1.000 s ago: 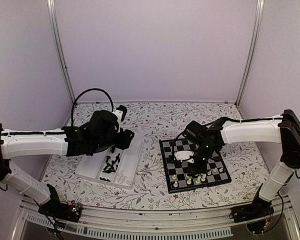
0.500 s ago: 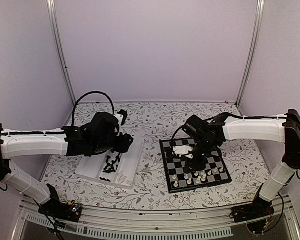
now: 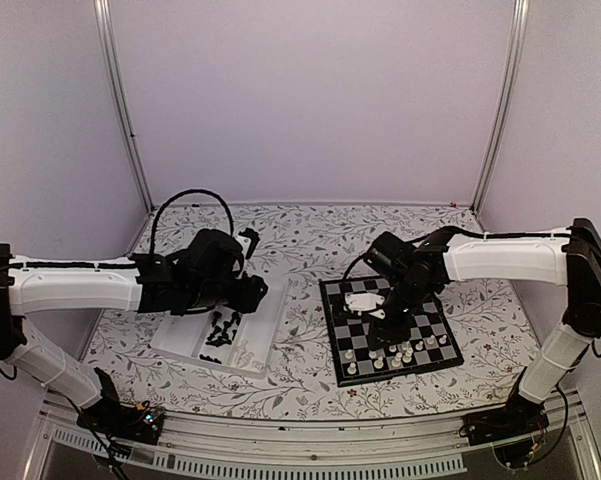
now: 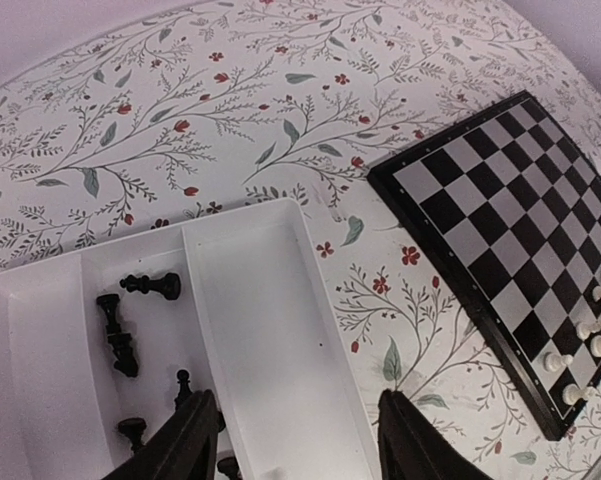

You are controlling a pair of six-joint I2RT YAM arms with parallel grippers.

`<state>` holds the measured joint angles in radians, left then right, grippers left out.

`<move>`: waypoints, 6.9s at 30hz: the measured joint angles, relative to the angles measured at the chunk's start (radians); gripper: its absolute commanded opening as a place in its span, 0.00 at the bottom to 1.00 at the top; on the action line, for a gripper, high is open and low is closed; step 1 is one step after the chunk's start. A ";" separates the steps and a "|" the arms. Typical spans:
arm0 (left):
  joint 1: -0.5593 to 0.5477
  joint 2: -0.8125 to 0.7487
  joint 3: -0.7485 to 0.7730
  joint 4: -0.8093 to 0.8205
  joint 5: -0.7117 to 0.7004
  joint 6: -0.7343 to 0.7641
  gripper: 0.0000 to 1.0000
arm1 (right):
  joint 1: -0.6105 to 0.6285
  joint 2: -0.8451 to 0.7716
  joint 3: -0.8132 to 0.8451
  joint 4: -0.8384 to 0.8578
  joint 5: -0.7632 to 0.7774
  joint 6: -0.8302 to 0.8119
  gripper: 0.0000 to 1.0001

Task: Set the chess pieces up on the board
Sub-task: Place the chess piece on the chessboard, then pick up the chess piece from the storage box.

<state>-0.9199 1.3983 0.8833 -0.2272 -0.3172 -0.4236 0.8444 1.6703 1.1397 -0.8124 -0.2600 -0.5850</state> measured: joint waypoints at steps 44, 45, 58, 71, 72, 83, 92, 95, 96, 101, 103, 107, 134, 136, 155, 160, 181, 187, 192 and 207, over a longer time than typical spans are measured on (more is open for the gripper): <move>0.000 0.055 0.021 -0.124 0.044 -0.042 0.37 | -0.027 0.076 0.172 -0.049 -0.066 0.020 0.32; 0.000 0.055 0.025 -0.154 0.048 -0.058 0.36 | -0.043 0.062 0.183 -0.050 -0.077 0.020 0.32; -0.132 0.176 0.072 -0.418 0.111 -0.276 0.26 | -0.177 -0.009 0.185 -0.046 -0.142 0.032 0.32; -0.135 0.320 0.122 -0.518 0.108 -0.330 0.33 | -0.177 -0.011 0.148 -0.032 -0.161 0.032 0.32; -0.135 0.330 0.127 -0.519 0.108 -0.330 0.33 | -0.177 -0.011 0.148 -0.031 -0.162 0.032 0.32; -0.127 0.376 0.161 -0.502 0.114 -0.325 0.18 | -0.177 -0.011 0.148 -0.029 -0.168 0.032 0.32; -0.122 0.286 0.084 -0.455 0.115 -0.236 0.06 | -0.177 -0.003 0.201 -0.043 -0.193 0.032 0.31; -0.122 0.188 0.005 -0.394 0.116 -0.182 0.04 | -0.177 0.013 0.237 -0.033 -0.208 0.044 0.31; -0.121 0.150 -0.027 -0.371 0.117 -0.162 0.04 | -0.177 0.021 0.251 -0.030 -0.216 0.050 0.31; -0.120 -0.013 -0.174 -0.223 0.129 -0.076 0.04 | -0.177 0.081 0.344 -0.017 -0.295 0.095 0.31; -0.120 -0.066 -0.220 -0.169 0.127 -0.051 0.04 | -0.177 0.121 0.400 -0.018 -0.340 0.114 0.31; -0.121 -0.126 -0.257 -0.078 0.123 -0.017 0.04 | -0.170 0.226 0.507 -0.016 -0.444 0.154 0.31; -0.128 -0.221 -0.311 0.151 0.206 0.055 0.09 | 0.041 0.591 0.773 -0.065 -0.846 0.315 0.36; -0.129 -0.221 -0.311 0.163 0.221 0.055 0.09 | 0.041 0.591 0.784 -0.066 -0.851 0.317 0.36; -0.129 -0.241 -0.348 0.267 0.304 0.050 0.08 | 0.060 0.591 0.800 -0.087 -0.868 0.247 0.23; -0.121 -0.258 -0.358 0.299 0.328 0.040 0.08 | 0.060 0.591 0.800 -0.087 -0.866 0.240 0.24; -0.098 -0.243 -0.376 0.337 0.386 -0.007 0.37 | 0.068 0.591 0.805 -0.080 -0.818 0.222 0.00; -0.097 -0.244 -0.376 0.314 0.365 0.007 0.42 | 0.064 0.592 0.813 -0.079 -0.779 0.230 0.00; -0.097 -0.244 -0.380 0.311 0.348 0.014 0.43 | 0.051 0.592 0.833 -0.076 -0.729 0.233 0.00; -0.095 -0.192 -0.380 0.296 0.305 0.050 0.16 | 0.032 0.592 0.836 -0.077 -0.681 0.232 0.00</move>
<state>-1.0153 1.2068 0.5034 0.0692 -0.0120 -0.3733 0.8761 2.2620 1.9759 -0.8890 -0.9405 -0.3527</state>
